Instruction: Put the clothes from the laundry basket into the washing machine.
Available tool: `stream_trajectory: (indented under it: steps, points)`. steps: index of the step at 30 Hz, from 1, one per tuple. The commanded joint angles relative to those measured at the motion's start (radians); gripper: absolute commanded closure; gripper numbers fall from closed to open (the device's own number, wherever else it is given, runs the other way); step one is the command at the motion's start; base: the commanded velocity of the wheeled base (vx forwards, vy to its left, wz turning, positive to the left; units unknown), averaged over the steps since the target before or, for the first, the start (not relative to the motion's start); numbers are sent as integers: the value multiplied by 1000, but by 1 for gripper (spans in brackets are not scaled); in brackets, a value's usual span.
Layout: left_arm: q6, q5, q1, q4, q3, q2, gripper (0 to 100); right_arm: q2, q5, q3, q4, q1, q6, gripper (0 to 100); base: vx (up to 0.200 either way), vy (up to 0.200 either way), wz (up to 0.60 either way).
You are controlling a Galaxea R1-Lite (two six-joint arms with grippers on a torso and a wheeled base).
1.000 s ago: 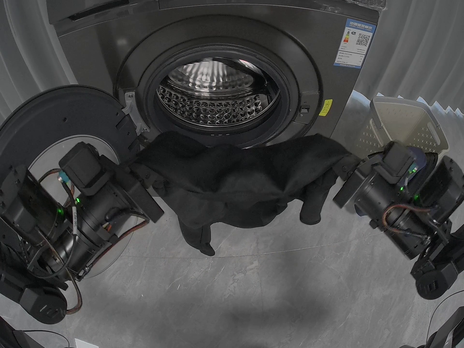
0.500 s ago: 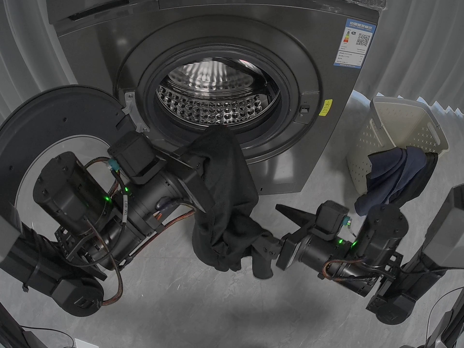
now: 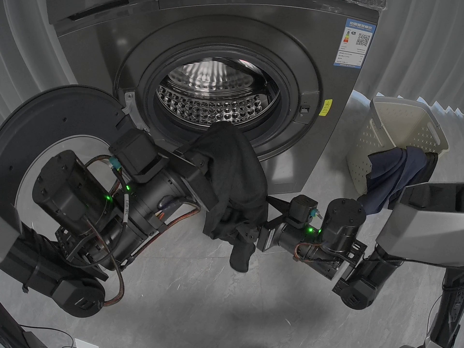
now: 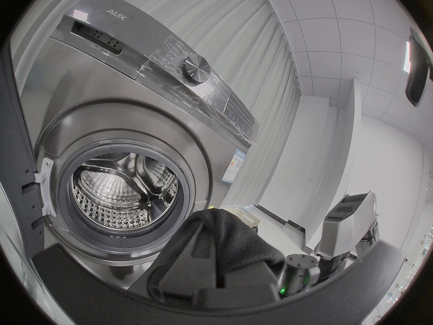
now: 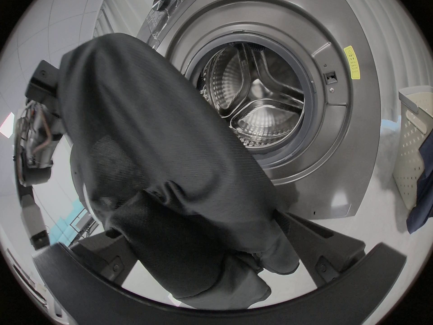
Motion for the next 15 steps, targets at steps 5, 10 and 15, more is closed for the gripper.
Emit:
stream_trajectory:
  steps: [5,10,15]
  points:
    - [-1,-1,-7,10,12,-47,100,112,-7,-143,0,-40,-26,0,0,0,0]
    - [-1,-1,-22,10,12,-45,100,146,-7,-188,0,-29,-26,0,0,0,0]
    - [-1,-2,-29,11,6,-44,100,177,-2,-258,3,-29,-26,0,0,0,0]
